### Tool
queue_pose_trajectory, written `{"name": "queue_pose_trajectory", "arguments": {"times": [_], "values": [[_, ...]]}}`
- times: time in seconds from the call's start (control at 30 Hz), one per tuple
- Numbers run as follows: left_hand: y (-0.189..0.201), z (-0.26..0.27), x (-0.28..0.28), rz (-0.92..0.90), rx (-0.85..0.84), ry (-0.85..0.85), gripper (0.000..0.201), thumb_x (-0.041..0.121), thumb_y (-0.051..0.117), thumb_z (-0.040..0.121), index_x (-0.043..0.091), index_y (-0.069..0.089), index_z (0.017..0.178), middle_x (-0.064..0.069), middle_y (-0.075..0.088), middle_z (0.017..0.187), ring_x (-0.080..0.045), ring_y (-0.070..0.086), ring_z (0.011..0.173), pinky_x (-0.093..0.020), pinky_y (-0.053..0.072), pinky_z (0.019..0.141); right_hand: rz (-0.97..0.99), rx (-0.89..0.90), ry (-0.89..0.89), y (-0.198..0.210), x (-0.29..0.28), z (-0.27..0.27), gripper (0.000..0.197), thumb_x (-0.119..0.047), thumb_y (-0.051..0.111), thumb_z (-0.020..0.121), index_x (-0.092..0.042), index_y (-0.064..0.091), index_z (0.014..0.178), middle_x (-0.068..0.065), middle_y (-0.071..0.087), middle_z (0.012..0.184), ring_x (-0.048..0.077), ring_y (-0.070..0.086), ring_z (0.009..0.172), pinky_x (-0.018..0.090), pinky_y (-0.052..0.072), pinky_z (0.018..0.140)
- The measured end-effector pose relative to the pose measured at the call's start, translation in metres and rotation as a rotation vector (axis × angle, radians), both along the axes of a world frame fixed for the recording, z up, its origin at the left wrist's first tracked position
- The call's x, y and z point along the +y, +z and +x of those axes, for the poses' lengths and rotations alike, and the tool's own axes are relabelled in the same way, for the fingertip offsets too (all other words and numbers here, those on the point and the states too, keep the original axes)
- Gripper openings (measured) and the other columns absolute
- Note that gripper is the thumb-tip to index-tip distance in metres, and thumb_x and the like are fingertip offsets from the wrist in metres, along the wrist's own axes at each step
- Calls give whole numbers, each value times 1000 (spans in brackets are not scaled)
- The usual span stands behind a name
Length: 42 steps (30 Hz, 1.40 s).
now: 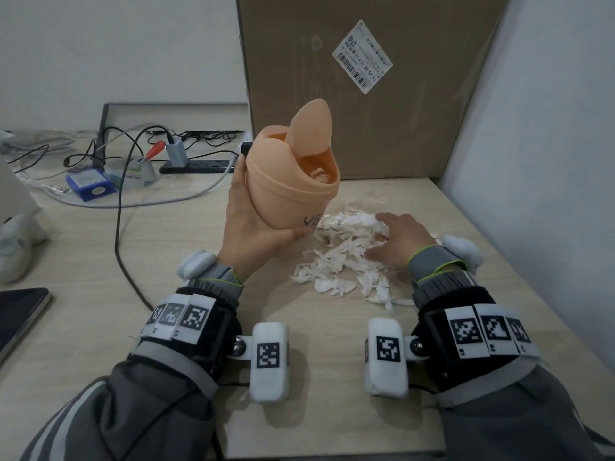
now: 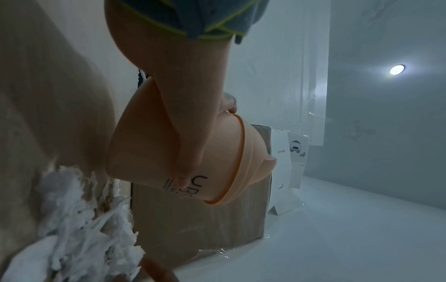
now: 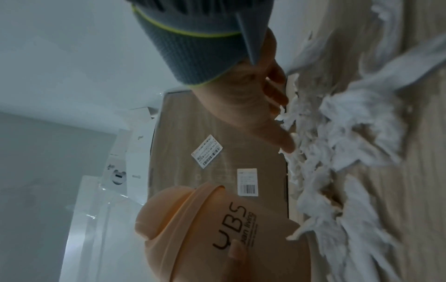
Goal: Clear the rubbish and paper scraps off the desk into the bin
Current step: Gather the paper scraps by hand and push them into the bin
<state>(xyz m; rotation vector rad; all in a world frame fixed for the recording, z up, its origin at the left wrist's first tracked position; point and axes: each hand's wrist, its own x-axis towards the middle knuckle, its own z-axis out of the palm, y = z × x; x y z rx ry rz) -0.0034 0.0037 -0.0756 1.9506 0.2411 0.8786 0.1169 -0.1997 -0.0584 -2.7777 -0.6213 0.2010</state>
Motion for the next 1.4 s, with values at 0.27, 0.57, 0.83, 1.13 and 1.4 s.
{"name": "queue_pose_trajectory", "arguments": {"times": [0.27,0.57,0.83,1.13,1.4], "values": [[-1,1,2,5,27,2,143,53,87,46,34,-2,156,7,26,155,-16,36,142,-49,37,116,108,-117,19,0,3,3,22,-6,60,86,-17,73,101,10,68,112,28,61,102,28,49,85],[-1,0,2,3,40,-1,142,53,87,45,35,-1,155,9,28,152,-16,36,141,-50,37,116,746,-225,-72,11,-1,-4,7,-17,68,80,-24,69,78,-9,57,57,12,58,58,21,42,59],[-1,-1,1,2,61,8,142,53,87,44,37,-1,155,8,28,153,-16,37,141,-51,38,115,1082,-235,-198,10,-1,1,13,-16,63,85,-24,61,75,7,69,75,19,68,67,25,49,59],[-1,-1,0,-6,66,-2,142,52,87,44,38,0,155,7,29,153,-16,38,140,-51,39,114,1618,123,-45,28,0,-15,18,1,59,87,-12,71,91,-3,73,78,9,69,75,16,52,72],[4,-4,-5,26,74,-104,142,46,87,46,31,-2,157,8,29,152,-13,39,139,-48,40,115,1846,439,207,42,-3,-26,21,4,52,89,-8,69,95,-1,73,80,6,67,69,13,53,61]]}}
